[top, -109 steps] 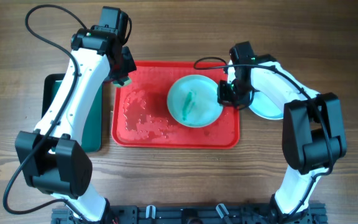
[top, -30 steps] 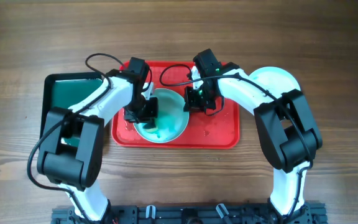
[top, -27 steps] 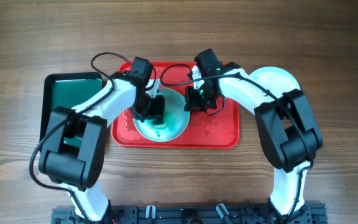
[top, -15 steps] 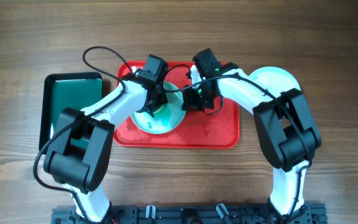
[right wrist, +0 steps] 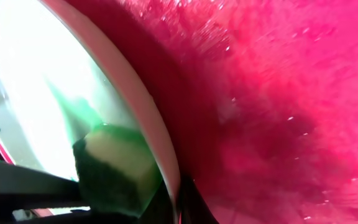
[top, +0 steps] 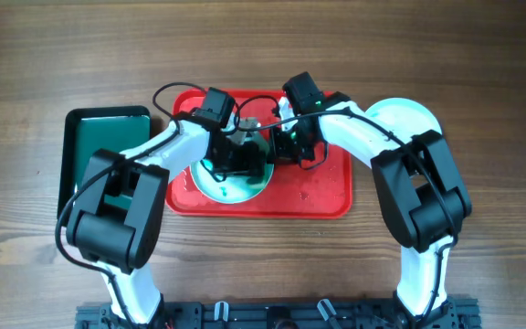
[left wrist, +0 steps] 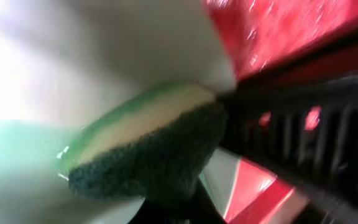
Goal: Clean dirty plates on tray and stack at the side
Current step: 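Scrub the blue plate with the green sponge while right gripper holds rim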
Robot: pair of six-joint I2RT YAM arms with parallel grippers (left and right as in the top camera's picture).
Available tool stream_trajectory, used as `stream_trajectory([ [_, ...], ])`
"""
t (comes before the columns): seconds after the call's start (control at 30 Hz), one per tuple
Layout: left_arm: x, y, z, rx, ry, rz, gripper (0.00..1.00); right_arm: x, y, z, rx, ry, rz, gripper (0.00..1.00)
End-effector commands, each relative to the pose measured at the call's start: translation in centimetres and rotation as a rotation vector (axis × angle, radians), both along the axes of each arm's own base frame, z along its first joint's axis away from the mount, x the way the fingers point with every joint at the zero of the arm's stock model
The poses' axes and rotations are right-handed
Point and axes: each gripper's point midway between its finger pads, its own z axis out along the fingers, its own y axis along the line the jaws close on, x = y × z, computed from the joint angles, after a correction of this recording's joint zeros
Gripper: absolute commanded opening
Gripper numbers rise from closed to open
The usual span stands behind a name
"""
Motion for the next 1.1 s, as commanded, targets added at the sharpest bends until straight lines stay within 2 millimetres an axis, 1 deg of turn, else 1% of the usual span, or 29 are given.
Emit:
stream_trajectory([
  [0.0,2.5,2.7,-2.6,0.177,-0.002,0.202,0.04,-0.4,0.5,-0.7,0.012,0.032,-0.002,0.04],
  [0.03,3.6,4.6,-3.0,0.272,-0.039,0.264,0.04,-0.4,0.5,-0.6,0.012,0.031,-0.002,0.04],
  [0.07,4.6,6.8,-3.5,0.387,-0.084,0.322,0.04,-0.4,0.5,-0.6,0.013,0.031,-0.001,0.04],
  [0.13,5.2,10.9,-3.8,0.599,-0.143,0.408,0.04,-0.4,0.5,-0.6,0.012,0.031,-0.002,0.04],
  [0.17,5.0,12.9,-3.7,0.703,-0.156,0.453,0.04,-0.4,0.5,-0.6,0.012,0.031,-0.001,0.04],
  [0.23,3.8,15.8,-3.4,0.864,-0.142,0.509,0.04,-0.4,0.5,-0.6,0.012,0.031,-0.001,0.04],
  [0.27,2.9,16.4,-3.3,0.900,-0.119,0.494,0.04,-0.4,0.5,-0.6,0.012,0.031,-0.002,0.04],
  [0.3,1.5,16.6,-3.4,0.923,-0.064,0.464,0.04,-0.4,0.5,-0.6,0.012,0.031,-0.001,0.04],
  [0.33,0.4,16.5,-3.5,0.923,-0.021,0.430,0.04,-0.4,0.5,-0.6,0.012,0.031,-0.001,0.04],
  [0.4,-1.5,15.4,-3.8,0.872,0.064,0.322,0.04,-0.4,0.5,-0.6,0.012,0.030,-0.001,0.05],
  [0.43,-3.0,14.1,-3.9,0.800,0.128,0.222,0.04,-0.4,0.5,-0.6,0.013,0.030,-0.001,0.04],
  [0.47,-4.7,12.3,-3.8,0.685,0.196,0.097,0.04,-0.4,0.5,-0.6,0.013,0.029,-0.001,0.04],
  [0.57,-7.9,8.8,-2.6,0.443,0.301,-0.106,0.04,-0.3,0.5,-0.6,0.014,0.027,-0.001,0.04],
  [0.63,-9.0,7.1,-1.7,0.306,0.315,-0.205,0.04,-0.3,0.5,-0.6,0.014,0.027,-0.001,0.04],
  [0.73,-9.2,5.3,-1.0,0.176,0.295,-0.263,0.04,-0.3,0.5,-0.6,0.014,0.027,-0.001,0.04],
  [0.77,-8.7,4.4,-0.8,0.121,0.268,-0.267,0.04,-0.3,0.5,-0.6,0.014,0.027,-0.001,0.04],
  [0.8,-8.0,4.0,-0.9,0.107,0.234,-0.262,0.04,-0.3,0.5,-0.6,0.014,0.027,-0.001,0.04],
  [0.87,-5.4,3.1,-1.4,0.091,0.145,-0.204,0.04,-0.3,0.5,-0.6,0.014,0.028,-0.001,0.04],
  [0.9,-3.7,2.5,-1.6,0.078,0.094,-0.156,0.04,-0.3,0.5,-0.6,0.014,0.027,-0.001,0.04],
  [0.93,-0.9,2.0,-1.7,0.080,0.015,-0.071,0.04,-0.3,0.5,-0.6,0.014,0.028,-0.001,0.04],
  [0.97,1.0,2.2,-2.0,0.108,-0.034,0.000,0.04,-0.3,0.5,-0.6,0.014,0.027,-0.001,0.04],
  [1.0,2.3,2.6,-2.2,0.143,-0.065,0.053,0.04,-0.3,0.5,-0.6,0.014,0.028,-0.001,0.04],
  [1.03,4.0,3.7,-2.6,0.217,-0.107,0.142,0.04,-0.3,0.5,-0.6,0.014,0.028,-0.001,0.04],
  [1.07,5.1,5.1,-2.9,0.299,-0.136,0.221,0.04,-0.3,0.5,-0.6,0.014,0.027,-0.001,0.04],
])
